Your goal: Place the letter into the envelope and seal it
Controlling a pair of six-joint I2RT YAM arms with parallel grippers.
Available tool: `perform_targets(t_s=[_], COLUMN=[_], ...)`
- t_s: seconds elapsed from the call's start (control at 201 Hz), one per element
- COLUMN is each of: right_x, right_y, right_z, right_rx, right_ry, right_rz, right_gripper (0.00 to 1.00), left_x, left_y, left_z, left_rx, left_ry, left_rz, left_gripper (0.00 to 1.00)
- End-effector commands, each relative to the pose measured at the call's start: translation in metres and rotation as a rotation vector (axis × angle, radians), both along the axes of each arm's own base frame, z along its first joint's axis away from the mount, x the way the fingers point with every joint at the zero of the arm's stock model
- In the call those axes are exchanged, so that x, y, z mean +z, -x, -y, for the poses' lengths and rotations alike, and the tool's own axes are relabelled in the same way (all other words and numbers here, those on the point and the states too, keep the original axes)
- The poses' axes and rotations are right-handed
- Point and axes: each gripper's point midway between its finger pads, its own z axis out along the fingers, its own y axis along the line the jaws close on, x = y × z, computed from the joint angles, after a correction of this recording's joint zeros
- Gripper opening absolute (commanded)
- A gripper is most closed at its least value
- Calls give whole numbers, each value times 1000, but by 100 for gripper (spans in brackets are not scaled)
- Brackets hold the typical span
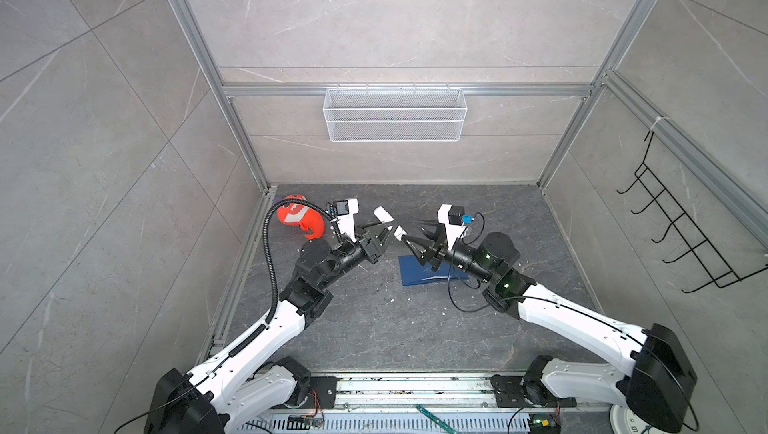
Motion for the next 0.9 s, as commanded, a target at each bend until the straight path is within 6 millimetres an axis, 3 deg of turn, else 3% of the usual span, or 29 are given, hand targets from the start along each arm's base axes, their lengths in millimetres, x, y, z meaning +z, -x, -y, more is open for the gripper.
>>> perform_targets(t_s=[0.0, 0.12, 0.319, 0.612, 0.891], right_x=[-15, -14, -7, -7, -5], right_y=[-13, -5, 1, -6, -12], right_z=[24, 23, 9, -11, -12], right_rx=[-301, -377, -471, -502, -544], right_ry=[222, 268, 296, 281, 259], right_rz=[260, 393, 521, 513, 497], right_gripper=[68, 71, 68, 57, 43], left_x=[39, 40, 41, 41, 41], left_y=[8, 8, 8, 8, 9], left_z=[-6, -6, -6, -6, -6], left_rx=[-1, -2, -5, -7, -7], left_ry=[54, 59, 67, 68, 70], left_rz=[89, 84, 79, 75, 77], left_gripper=[0, 0, 0, 0, 0])
